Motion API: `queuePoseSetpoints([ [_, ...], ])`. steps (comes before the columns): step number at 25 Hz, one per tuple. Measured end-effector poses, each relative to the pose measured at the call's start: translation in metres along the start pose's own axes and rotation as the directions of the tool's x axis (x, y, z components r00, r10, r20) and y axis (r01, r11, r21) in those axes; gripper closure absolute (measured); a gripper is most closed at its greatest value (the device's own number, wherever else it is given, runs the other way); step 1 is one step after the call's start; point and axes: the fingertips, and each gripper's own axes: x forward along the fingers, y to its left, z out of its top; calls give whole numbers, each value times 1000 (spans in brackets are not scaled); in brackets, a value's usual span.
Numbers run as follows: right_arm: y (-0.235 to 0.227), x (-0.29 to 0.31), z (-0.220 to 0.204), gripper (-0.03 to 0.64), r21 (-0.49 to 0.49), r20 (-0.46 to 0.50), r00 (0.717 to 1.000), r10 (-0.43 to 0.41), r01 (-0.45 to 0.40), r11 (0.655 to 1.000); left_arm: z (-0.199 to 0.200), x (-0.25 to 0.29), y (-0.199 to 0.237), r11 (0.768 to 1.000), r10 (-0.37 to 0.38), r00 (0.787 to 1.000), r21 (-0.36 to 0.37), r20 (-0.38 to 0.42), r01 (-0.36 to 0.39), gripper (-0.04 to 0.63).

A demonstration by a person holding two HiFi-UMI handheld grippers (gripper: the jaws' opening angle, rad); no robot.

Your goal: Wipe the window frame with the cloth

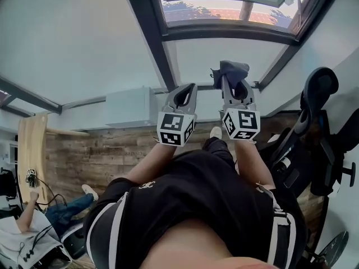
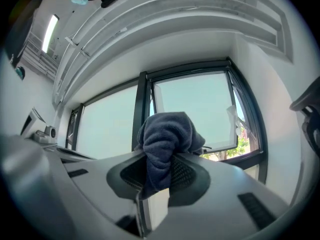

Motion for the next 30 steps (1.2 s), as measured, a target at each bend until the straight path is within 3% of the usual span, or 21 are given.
queuePoseSetpoints([
  [10, -58, 75, -11, 523, -18, 1, 1000, 16, -16, 1000, -3, 93, 24, 1000, 14, 999, -9, -32, -14, 586],
  [21, -123, 164, -12, 523, 21, -83, 992, 100, -99, 995, 47, 205, 48, 996, 79, 997, -35, -26, -79, 586],
  [30, -106, 226, -36, 522, 51, -153, 975, 161, -155, 987, 48, 223, 108, 988, 138, 988, -53, -67, -142, 586],
])
